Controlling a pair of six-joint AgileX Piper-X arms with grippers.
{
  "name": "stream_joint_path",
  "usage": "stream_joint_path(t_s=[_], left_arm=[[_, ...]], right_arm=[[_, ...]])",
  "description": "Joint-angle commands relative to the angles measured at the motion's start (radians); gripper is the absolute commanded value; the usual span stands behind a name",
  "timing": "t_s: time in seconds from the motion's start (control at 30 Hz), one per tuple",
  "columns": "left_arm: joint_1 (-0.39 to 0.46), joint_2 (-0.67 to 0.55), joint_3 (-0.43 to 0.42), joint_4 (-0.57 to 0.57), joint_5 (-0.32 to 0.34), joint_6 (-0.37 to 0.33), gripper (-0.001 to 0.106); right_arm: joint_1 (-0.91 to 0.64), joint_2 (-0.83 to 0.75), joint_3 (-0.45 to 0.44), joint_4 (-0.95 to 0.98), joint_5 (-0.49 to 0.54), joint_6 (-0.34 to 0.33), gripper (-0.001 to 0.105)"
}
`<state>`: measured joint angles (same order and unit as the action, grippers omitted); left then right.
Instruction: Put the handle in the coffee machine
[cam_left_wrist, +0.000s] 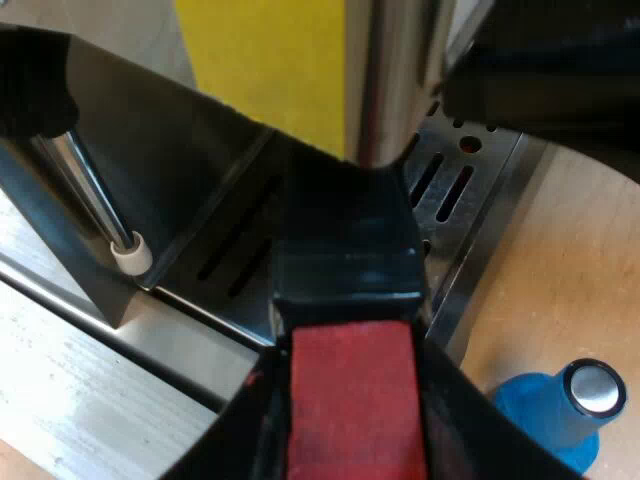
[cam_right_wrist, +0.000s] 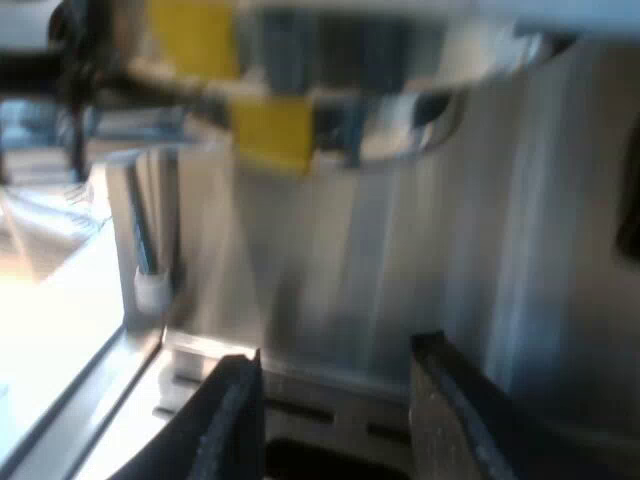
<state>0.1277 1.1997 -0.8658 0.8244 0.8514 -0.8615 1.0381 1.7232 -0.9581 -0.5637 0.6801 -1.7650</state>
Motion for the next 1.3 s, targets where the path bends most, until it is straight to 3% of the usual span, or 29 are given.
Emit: stream_joint_path(t_s=[0.03, 0.3, 0.47, 0.57, 0.7, 0.97, 1.3], left_arm=[[-0.002, -0.019, -0.021, 0.005, 0.114, 0.006, 0.0], [-0.002, -0.019, -0.021, 0.01, 0.113, 0.006, 0.0], [-0.002, -0.019, -0.021, 0.01, 0.113, 0.006, 0.0], [-0.002, -0.019, -0.021, 0.01, 0.113, 0.006, 0.0], [-0.002, -0.019, -0.021, 0.01, 0.113, 0.006, 0.0], [-0.002, -0.019, -0.021, 0.01, 0.113, 0.006, 0.0], [-0.002, -0.019, -0.021, 0.02, 0.113, 0.006, 0.0]], right_arm=[[-0.012, 0.015, -0.002, -0.071, -0.012, -0.02, 0.037], [-0.011, 0.101, -0.005, -0.328, 0.059, -0.039, 0.037], [-0.011, 0.11, -0.02, -0.326, 0.075, -0.041, 0.021], [-0.011, 0.11, -0.026, -0.319, 0.075, -0.041, 0.017], [-0.015, 0.11, -0.03, -0.312, 0.072, -0.041, 0.017], [-0.037, 0.152, -0.128, -0.291, 0.054, -0.054, 0.023], [-0.037, 0.157, -0.143, -0.403, 0.128, -0.054, 0.023]])
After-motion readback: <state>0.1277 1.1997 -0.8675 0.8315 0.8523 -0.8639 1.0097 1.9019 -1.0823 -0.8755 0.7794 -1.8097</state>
